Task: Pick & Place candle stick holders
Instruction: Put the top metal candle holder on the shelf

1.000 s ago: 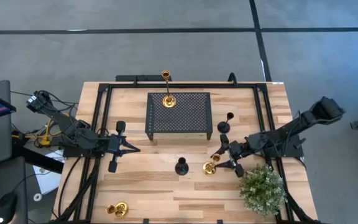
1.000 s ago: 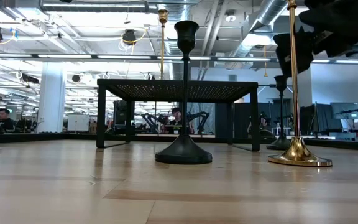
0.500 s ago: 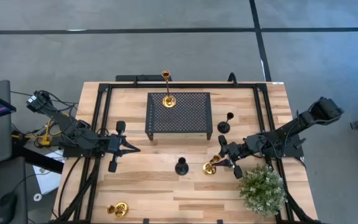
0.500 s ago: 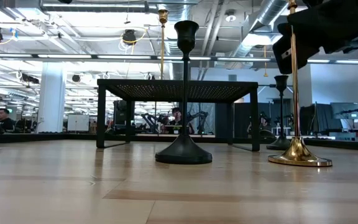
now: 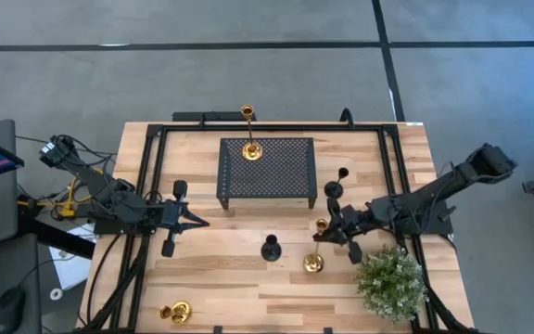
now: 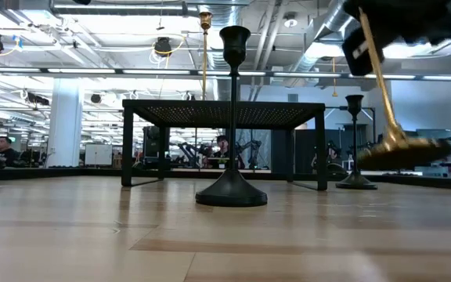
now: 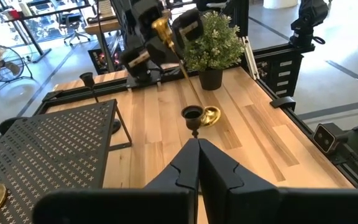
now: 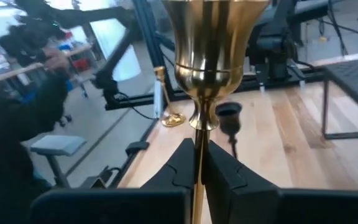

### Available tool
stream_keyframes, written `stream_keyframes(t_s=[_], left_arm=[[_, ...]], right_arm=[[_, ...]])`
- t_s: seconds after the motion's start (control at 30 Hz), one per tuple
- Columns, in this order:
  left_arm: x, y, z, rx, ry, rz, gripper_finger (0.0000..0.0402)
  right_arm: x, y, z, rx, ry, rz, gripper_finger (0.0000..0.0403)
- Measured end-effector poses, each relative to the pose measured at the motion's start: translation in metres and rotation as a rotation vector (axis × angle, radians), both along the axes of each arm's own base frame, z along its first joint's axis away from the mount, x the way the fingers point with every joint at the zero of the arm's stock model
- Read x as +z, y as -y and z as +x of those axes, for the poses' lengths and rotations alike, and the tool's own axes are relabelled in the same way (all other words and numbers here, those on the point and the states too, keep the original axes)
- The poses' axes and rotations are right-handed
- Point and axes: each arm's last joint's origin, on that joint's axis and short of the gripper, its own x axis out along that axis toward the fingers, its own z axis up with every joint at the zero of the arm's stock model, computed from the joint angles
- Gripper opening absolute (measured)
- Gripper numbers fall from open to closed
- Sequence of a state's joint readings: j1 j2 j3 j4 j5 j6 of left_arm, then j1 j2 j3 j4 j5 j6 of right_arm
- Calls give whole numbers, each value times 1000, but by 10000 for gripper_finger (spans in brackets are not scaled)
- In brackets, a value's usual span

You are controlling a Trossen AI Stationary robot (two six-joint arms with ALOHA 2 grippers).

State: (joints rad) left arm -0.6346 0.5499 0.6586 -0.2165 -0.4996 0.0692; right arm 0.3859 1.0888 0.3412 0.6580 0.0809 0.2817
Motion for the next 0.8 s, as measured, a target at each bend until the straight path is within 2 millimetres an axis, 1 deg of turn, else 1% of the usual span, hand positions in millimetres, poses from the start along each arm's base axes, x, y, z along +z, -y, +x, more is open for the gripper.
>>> stream_keyframes(t_s=[0.1,0.2,0.33,0.43,0.5,0.6,0.7,0.8], left_arm=[[0,0,0,0,0,0,7],[0,0,0,0,0,0,8],[0,0,0,0,-1,0,6],[0,0,0,0,-1,0,5],[0,0,0,0,-1,0,7],[0,0,0,0,-1,0,9],[0,0,0,0,-1,0,7],[0,0,0,0,-1,0,5]], right_arm=[[17,-2,7,-5,-78,-32,5],[43,-5,14,-20,-105,-53,6],[83,-7,21,-9,-44,-134,3],[114,-5,24,-4,21,-186,3],[132,0,25,9,38,-220,3],[152,11,30,-19,44,-254,2],[163,26,38,-52,22,-281,2],[168,43,48,-68,26,-288,1]])
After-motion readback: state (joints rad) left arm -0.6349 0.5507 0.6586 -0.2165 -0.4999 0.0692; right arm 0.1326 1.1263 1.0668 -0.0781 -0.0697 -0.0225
